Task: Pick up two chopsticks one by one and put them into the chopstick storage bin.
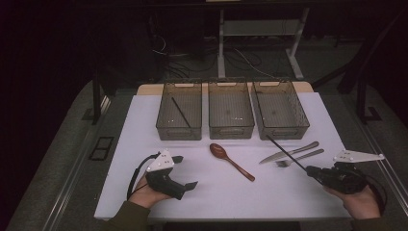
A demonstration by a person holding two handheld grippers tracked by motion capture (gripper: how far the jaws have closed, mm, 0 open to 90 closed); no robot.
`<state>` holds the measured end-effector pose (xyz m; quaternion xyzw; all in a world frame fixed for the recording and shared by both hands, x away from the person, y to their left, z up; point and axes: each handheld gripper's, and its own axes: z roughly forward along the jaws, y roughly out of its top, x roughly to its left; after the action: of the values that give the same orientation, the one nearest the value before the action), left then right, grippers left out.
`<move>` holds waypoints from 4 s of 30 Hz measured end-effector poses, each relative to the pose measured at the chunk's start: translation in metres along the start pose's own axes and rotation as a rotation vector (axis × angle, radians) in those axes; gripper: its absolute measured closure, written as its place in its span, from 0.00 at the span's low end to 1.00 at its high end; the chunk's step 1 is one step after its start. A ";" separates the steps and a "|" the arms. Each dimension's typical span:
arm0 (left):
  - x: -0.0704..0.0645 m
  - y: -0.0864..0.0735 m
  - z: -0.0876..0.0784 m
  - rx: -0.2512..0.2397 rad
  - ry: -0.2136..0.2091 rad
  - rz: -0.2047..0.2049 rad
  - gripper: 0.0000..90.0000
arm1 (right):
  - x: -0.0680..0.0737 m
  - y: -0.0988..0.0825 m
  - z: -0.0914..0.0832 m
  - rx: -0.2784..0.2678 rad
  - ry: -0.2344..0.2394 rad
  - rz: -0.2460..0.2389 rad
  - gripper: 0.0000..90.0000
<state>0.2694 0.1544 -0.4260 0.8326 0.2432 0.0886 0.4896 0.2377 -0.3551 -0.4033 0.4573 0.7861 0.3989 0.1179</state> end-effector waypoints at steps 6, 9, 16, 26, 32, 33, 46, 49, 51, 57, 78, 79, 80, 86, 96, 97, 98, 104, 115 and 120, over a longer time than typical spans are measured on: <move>0.000 0.000 0.000 0.007 -0.001 0.003 0.00 | 0.001 0.011 0.001 -0.025 0.019 -0.003 0.96; 0.000 0.000 0.000 0.007 0.000 0.002 0.00 | 0.002 0.017 0.003 -0.036 0.025 -0.013 0.96; 0.000 0.000 0.000 0.005 -0.001 0.003 0.00 | 0.007 0.034 0.014 -0.046 0.036 -0.040 0.96; 0.000 -0.001 0.001 0.002 -0.002 0.000 0.00 | 0.015 0.056 0.028 -0.053 0.063 -0.056 0.96; 0.000 -0.001 0.001 0.007 -0.003 0.000 0.00 | 0.019 0.068 0.037 -0.062 0.079 -0.064 0.96; 0.000 -0.001 0.001 0.003 -0.002 -0.001 0.00 | 0.020 0.070 0.039 -0.059 0.082 -0.062 0.96; 0.001 -0.001 0.000 0.002 0.000 0.000 0.00 | 0.038 0.097 0.066 -0.054 0.104 -0.095 0.96; 0.002 -0.001 0.000 -0.002 0.000 0.001 0.00 | 0.042 0.103 0.073 -0.058 0.109 -0.105 0.96; 0.002 -0.002 0.000 -0.001 0.002 0.001 0.00 | 0.045 0.107 0.077 -0.055 0.113 -0.106 0.96; 0.002 -0.003 0.001 -0.008 0.003 -0.008 0.00 | 0.053 0.120 0.090 -0.053 0.124 -0.119 0.96; 0.003 -0.003 0.000 -0.009 0.005 -0.008 0.00 | 0.083 0.168 0.135 -0.018 0.117 -0.131 0.96; 0.002 -0.003 0.000 -0.008 0.005 -0.007 0.00 | 0.084 0.171 0.138 -0.016 0.120 -0.133 0.96; 0.002 -0.003 0.000 -0.011 0.004 -0.011 0.00 | 0.085 0.173 0.140 -0.011 0.120 -0.130 0.96; 0.001 -0.003 0.000 -0.021 0.004 -0.016 0.00 | 0.094 0.187 0.153 -0.004 0.120 -0.121 0.96; 0.001 -0.003 0.000 -0.026 -0.001 -0.014 0.00 | 0.113 0.213 0.187 0.041 0.106 -0.124 0.96; 0.001 -0.002 0.000 -0.030 -0.002 -0.013 0.00 | 0.116 0.216 0.191 0.048 0.103 -0.126 0.96; 0.001 -0.002 -0.001 -0.031 -0.002 -0.012 0.00 | 0.119 0.220 0.195 0.052 0.099 -0.129 0.96; 0.001 -0.002 -0.002 -0.033 -0.004 -0.010 0.00 | 0.133 0.238 0.216 0.074 0.085 -0.140 0.96; 0.001 -0.001 -0.003 -0.029 -0.012 -0.003 0.00 | 0.149 0.250 0.254 0.122 0.057 -0.132 0.96; 0.000 0.000 -0.001 -0.034 -0.017 0.001 0.00 | 0.151 0.254 0.268 0.130 0.056 -0.115 0.96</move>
<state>0.2687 0.1552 -0.4255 0.8250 0.2370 0.0859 0.5057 0.4597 -0.0262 -0.3646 0.4066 0.8383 0.3522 0.0885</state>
